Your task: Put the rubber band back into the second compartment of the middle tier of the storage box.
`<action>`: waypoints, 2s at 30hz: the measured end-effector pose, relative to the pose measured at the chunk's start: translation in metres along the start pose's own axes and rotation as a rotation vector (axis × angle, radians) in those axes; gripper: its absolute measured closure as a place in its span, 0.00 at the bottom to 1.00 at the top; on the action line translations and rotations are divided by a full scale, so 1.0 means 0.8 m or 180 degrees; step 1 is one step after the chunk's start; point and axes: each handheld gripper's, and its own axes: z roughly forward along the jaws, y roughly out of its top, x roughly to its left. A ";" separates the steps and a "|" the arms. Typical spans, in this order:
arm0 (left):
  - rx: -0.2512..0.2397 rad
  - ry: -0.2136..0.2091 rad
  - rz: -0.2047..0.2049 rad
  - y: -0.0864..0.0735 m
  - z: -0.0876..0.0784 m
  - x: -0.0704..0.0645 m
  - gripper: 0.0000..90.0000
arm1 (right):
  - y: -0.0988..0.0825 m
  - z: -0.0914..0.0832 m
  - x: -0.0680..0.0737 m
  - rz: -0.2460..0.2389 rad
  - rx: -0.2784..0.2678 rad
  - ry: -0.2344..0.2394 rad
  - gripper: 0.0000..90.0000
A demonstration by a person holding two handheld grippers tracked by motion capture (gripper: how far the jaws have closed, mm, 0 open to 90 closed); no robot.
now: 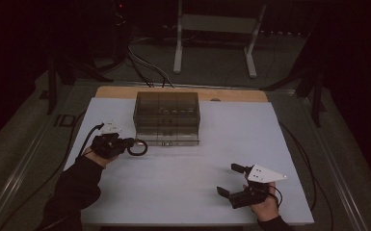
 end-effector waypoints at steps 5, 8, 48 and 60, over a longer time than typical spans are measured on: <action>-0.0040 -0.0012 -0.0017 0.008 -0.001 0.002 0.97 | 0.000 0.000 0.000 0.0005 -0.0004 0.0005 0.00; -0.0029 -0.0009 0.0023 0.013 -0.001 0.002 0.97 | 0.000 0.000 0.001 -0.0010 -0.0003 0.0004 0.00; -0.0204 0.0077 -0.0162 0.067 0.040 -0.012 0.97 | 0.000 -0.001 0.000 -0.0008 -0.0013 0.0005 0.00; -0.0206 0.0050 -0.0257 0.068 0.067 -0.020 0.97 | 0.000 -0.002 -0.001 -0.0008 -0.0016 0.0017 0.00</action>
